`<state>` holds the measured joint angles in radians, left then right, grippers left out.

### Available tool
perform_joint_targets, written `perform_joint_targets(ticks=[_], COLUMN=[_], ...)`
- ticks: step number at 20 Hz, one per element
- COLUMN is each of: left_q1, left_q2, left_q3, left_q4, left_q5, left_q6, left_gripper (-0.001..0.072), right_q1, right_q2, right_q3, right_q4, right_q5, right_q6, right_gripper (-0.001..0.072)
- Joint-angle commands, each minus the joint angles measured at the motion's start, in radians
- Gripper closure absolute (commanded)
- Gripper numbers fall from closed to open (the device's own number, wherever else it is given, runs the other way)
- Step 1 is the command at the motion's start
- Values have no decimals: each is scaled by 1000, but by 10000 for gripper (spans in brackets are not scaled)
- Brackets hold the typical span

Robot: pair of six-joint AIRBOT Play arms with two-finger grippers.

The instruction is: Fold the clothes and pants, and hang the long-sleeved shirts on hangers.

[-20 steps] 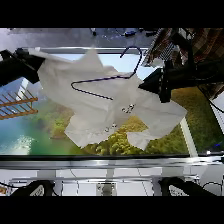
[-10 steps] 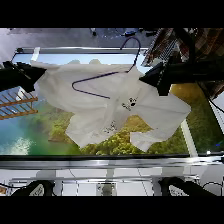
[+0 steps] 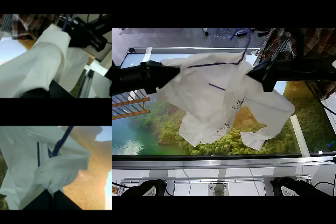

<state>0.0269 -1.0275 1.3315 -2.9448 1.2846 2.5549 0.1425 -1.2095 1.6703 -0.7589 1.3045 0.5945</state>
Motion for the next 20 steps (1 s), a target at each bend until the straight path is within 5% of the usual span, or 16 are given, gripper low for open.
perform_joint_targets(ticks=[1,8,9,10,11,16,20], left_q1=[-94,-48,-47,-45,-45,-45,-3], left_q2=[0,-27,-34,-38,-41,-22,33], left_q3=[11,11,11,11,11,11,11], left_q4=[-20,1,1,1,1,-18,11], left_q5=[-54,-124,-111,-108,-102,13,21], left_q6=[51,77,71,58,43,-25,29], left_gripper=[674,668,540,306,204,195,195], right_q1=[91,156,156,156,156,156,156], right_q2=[-1,2,2,2,2,2,2], right_q3=[0,0,0,0,0,0,0], right_q4=[3,160,159,161,164,258,254], right_q5=[-5,6,-6,-23,-48,-237,-206], right_q6=[-16,-112,-113,-112,-110,-83,-83], right_gripper=[692,692,692,692,692,692,692])
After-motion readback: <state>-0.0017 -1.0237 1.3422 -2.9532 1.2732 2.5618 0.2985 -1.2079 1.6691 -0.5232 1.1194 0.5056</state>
